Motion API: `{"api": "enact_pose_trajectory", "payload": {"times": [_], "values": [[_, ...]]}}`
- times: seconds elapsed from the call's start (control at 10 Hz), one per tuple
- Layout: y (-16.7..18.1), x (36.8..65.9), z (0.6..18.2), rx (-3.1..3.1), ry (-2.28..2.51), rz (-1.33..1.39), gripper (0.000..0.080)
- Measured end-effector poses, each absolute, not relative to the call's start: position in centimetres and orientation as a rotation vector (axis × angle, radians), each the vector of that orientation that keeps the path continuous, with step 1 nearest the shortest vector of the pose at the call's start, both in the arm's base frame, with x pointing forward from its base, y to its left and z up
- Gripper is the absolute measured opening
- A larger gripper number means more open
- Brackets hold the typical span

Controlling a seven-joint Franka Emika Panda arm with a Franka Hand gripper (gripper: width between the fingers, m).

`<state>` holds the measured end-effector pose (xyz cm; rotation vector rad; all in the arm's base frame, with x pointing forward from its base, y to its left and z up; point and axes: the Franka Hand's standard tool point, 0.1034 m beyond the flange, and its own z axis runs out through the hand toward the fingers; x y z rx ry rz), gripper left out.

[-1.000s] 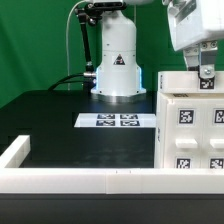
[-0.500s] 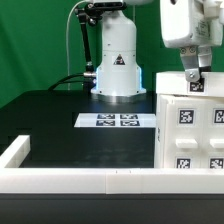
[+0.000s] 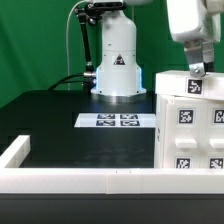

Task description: Assemble cabinet

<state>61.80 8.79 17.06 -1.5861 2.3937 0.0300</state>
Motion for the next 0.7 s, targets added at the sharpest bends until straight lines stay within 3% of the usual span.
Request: {"api": "enact_pose_trajectory", "payload": {"times": [0.4, 0.7], "values": [[8.9, 61.79, 17.05, -1.641, 2.355, 0.023, 0.0797], [9.6, 62.25, 17.8, -2.26, 1.854, 0.018, 0.0797]]}}
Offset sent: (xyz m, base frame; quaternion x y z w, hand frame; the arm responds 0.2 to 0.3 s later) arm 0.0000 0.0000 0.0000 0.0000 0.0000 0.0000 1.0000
